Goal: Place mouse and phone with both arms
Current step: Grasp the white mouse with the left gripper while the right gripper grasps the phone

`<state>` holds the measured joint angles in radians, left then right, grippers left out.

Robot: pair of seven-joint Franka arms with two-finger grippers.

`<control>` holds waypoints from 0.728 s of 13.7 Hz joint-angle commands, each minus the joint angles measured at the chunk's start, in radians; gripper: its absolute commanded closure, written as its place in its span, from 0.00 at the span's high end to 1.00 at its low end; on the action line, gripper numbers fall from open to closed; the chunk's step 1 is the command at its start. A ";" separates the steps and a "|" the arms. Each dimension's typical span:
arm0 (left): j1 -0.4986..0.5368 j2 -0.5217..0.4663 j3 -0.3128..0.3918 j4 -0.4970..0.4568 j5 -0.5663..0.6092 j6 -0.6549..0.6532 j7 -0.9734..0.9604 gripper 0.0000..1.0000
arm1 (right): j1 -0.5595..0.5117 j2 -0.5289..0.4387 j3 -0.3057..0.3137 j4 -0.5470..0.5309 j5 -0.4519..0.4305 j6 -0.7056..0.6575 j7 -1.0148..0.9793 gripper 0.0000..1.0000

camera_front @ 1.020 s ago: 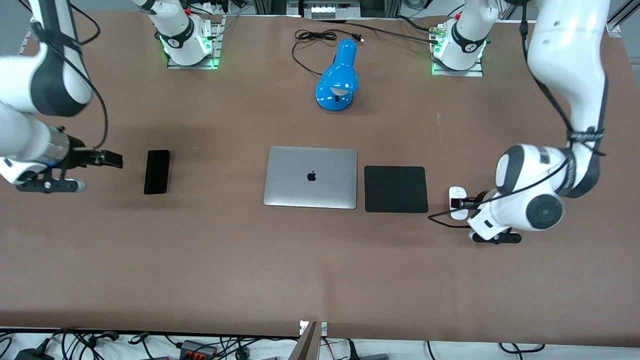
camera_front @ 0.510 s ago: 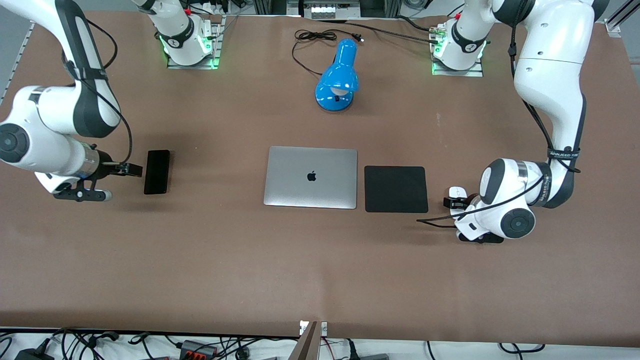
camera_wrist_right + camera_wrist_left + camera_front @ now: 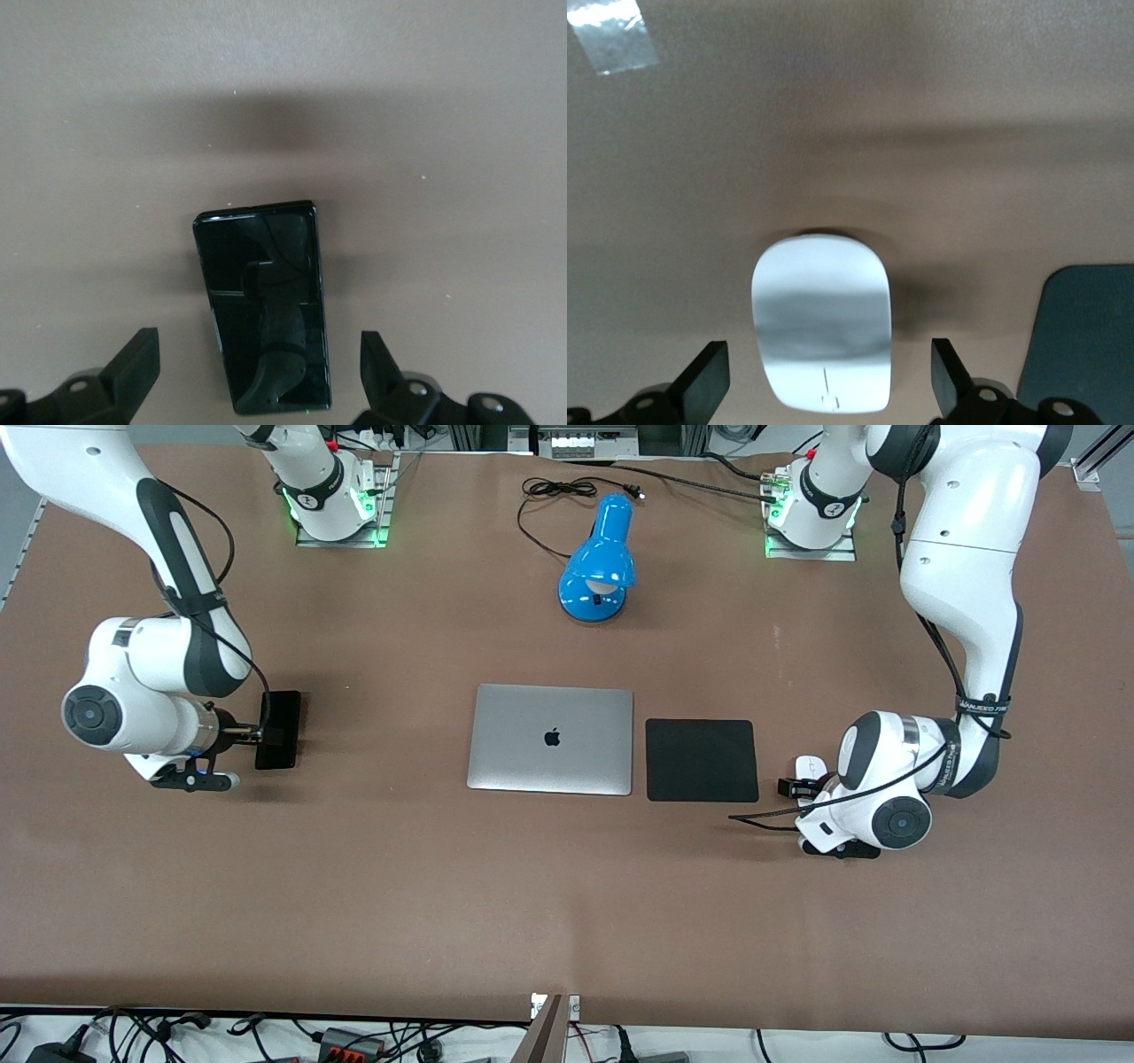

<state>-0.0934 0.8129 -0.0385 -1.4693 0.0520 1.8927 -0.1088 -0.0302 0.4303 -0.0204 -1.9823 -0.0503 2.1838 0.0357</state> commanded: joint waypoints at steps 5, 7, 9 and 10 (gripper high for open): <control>0.007 0.009 0.000 0.026 0.017 0.000 0.018 0.68 | -0.017 0.051 0.005 -0.073 0.003 0.123 0.024 1.00; 0.009 0.008 0.000 0.026 0.017 0.000 0.017 0.59 | -0.016 0.054 0.005 -0.075 0.003 0.119 0.026 1.00; 0.006 -0.001 -0.001 0.032 0.017 -0.012 0.015 0.53 | -0.017 0.062 0.007 -0.075 0.027 0.120 0.030 1.00; 0.001 -0.012 -0.003 0.030 0.017 -0.014 0.018 0.52 | -0.016 0.067 0.007 -0.075 0.046 0.120 0.027 1.00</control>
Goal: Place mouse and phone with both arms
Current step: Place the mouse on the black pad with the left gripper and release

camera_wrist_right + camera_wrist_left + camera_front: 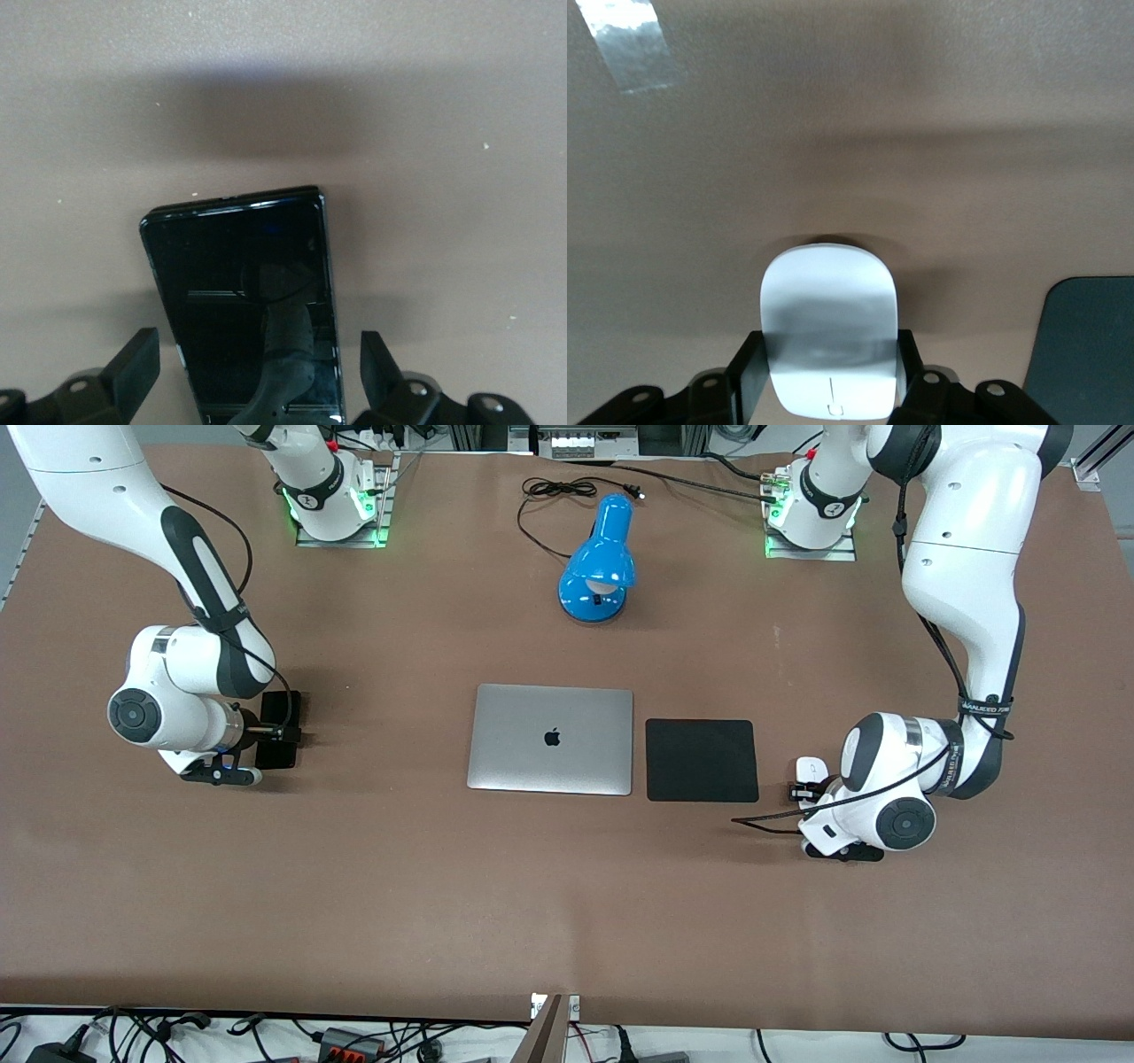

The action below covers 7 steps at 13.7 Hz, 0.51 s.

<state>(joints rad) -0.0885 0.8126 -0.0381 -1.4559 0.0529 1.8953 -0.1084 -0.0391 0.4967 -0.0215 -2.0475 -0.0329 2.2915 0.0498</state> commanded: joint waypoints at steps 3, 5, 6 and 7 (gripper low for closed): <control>-0.010 -0.072 -0.081 0.025 0.009 -0.087 -0.002 0.53 | -0.005 -0.001 0.008 -0.017 0.028 0.014 0.010 1.00; -0.011 -0.084 -0.153 0.026 0.004 -0.085 -0.017 0.53 | -0.005 0.002 0.006 -0.019 0.028 0.014 0.008 1.00; -0.017 -0.082 -0.179 0.026 0.004 -0.082 -0.042 0.53 | -0.005 0.006 0.006 -0.019 0.028 0.014 0.008 1.00; -0.033 -0.078 -0.196 0.025 0.004 -0.076 -0.086 0.53 | -0.005 0.008 0.006 -0.019 0.028 0.014 0.008 1.00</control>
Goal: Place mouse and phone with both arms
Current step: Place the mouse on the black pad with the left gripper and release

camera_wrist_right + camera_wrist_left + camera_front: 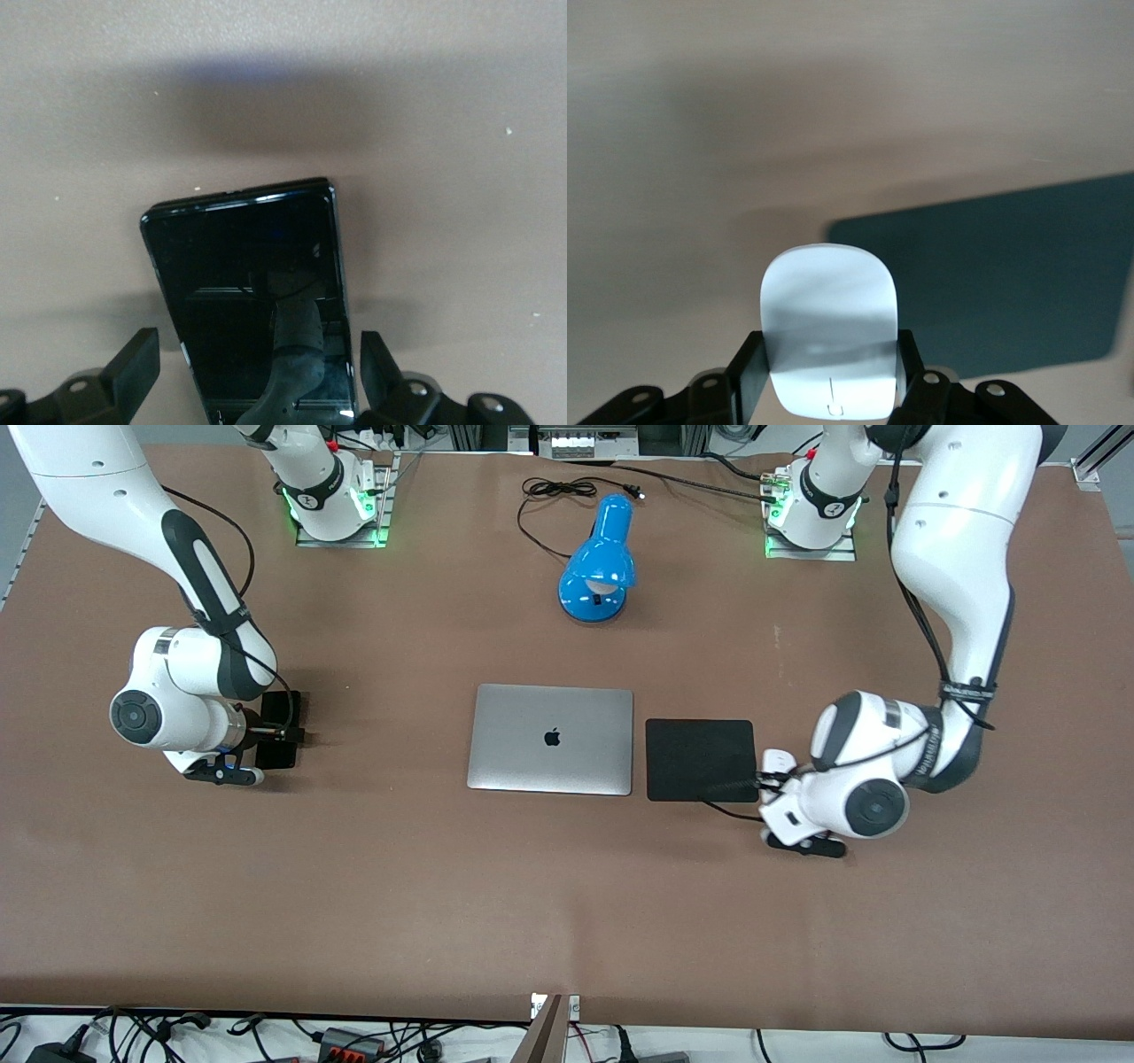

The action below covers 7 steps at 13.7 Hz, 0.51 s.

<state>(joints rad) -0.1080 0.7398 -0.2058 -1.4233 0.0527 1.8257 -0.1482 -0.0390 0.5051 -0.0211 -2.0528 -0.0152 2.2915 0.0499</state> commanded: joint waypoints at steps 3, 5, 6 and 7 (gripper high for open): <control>-0.079 0.021 -0.029 -0.012 0.004 0.021 -0.155 0.53 | -0.006 0.007 0.006 -0.013 0.011 0.014 0.007 1.00; -0.087 0.041 -0.030 -0.022 0.006 0.061 -0.157 0.54 | -0.006 0.009 0.006 -0.012 0.011 0.011 0.005 1.00; -0.091 0.049 -0.030 -0.022 0.006 0.072 -0.157 0.54 | -0.004 0.009 0.006 -0.012 0.011 0.011 0.005 1.00; -0.101 0.055 -0.030 -0.022 0.004 0.075 -0.159 0.54 | -0.004 0.018 0.006 -0.012 0.011 0.013 0.007 0.96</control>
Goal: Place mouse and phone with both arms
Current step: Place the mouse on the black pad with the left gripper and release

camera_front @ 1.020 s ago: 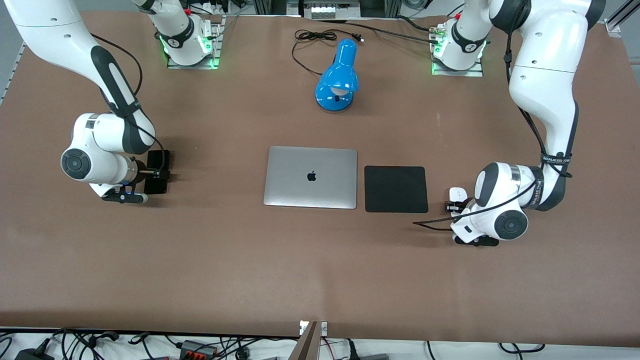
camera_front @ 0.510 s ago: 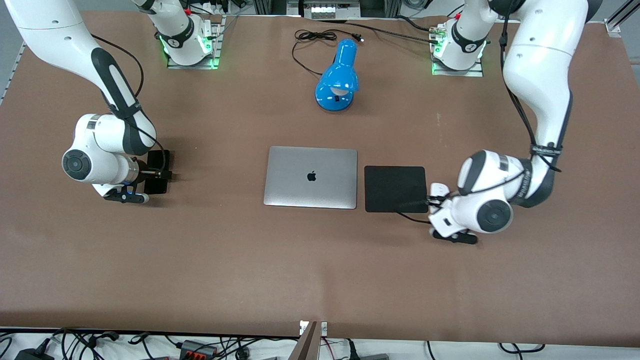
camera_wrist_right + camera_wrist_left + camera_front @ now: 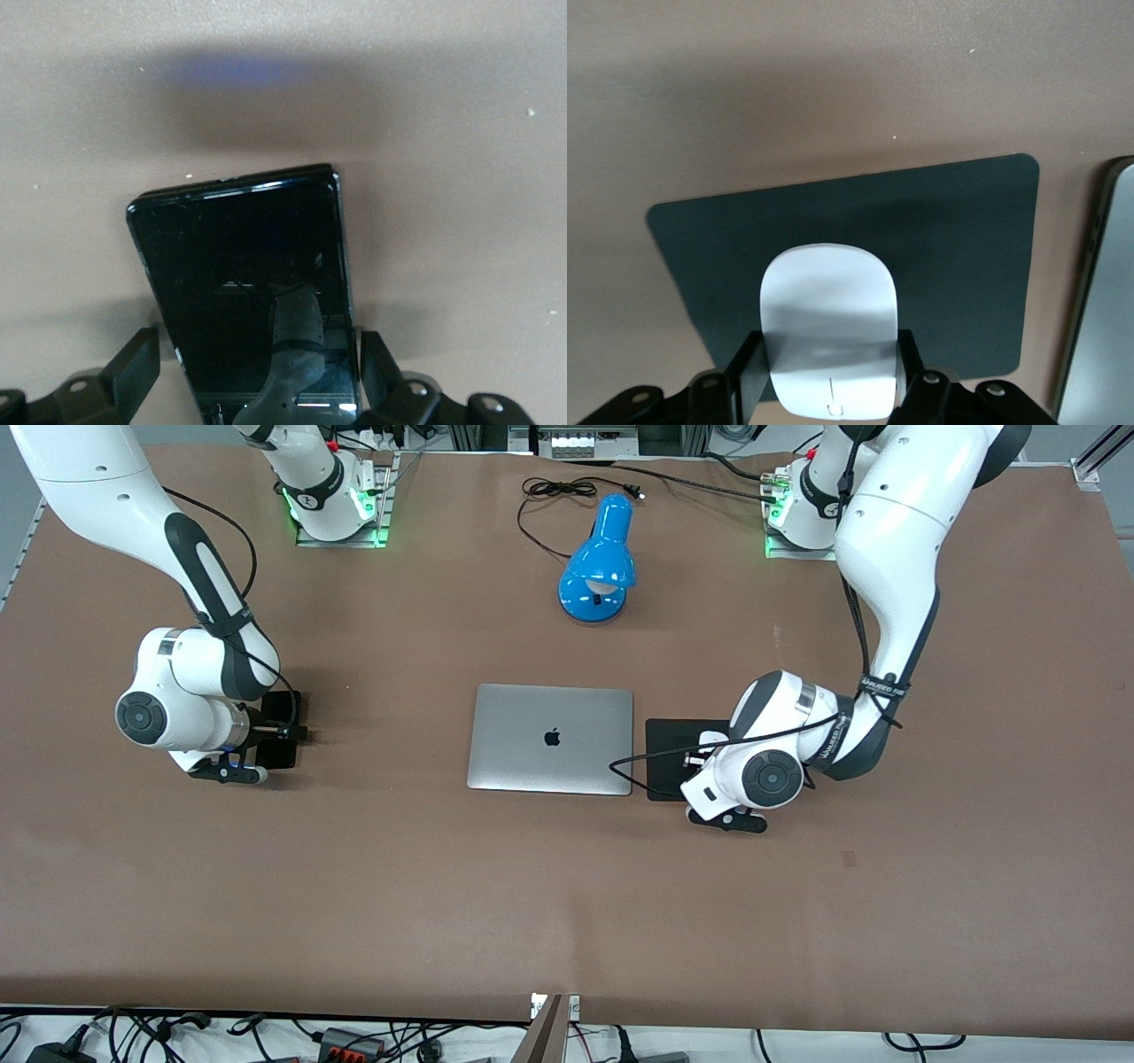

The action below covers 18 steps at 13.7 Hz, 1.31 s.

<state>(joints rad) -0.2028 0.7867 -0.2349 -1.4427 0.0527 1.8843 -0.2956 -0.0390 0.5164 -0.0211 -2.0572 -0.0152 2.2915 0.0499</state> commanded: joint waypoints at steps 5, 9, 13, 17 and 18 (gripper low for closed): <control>-0.013 0.022 -0.001 0.004 0.013 0.016 -0.017 1.00 | -0.001 0.002 0.007 0.002 0.011 0.002 0.011 0.35; 0.099 -0.130 0.002 0.050 0.006 -0.146 -0.008 1.00 | 0.004 -0.016 0.010 0.006 0.011 -0.013 -0.019 0.27; 0.253 -0.263 -0.001 0.054 0.016 -0.305 0.015 1.00 | 0.008 -0.055 0.078 0.132 0.014 -0.194 0.007 0.27; 0.299 -0.478 0.011 0.054 0.012 -0.513 0.073 1.00 | 0.078 -0.036 0.147 0.186 0.012 -0.213 0.219 0.27; 0.302 -0.521 0.011 0.051 0.016 -0.527 0.075 1.00 | 0.112 -0.030 0.147 0.186 0.014 -0.207 0.261 0.27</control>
<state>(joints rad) 0.0850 0.3860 -0.2212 -1.3553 0.0551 1.3971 -0.2342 0.0168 0.4758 0.1237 -1.8824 -0.0101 2.0945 0.2257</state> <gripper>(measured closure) 0.000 0.194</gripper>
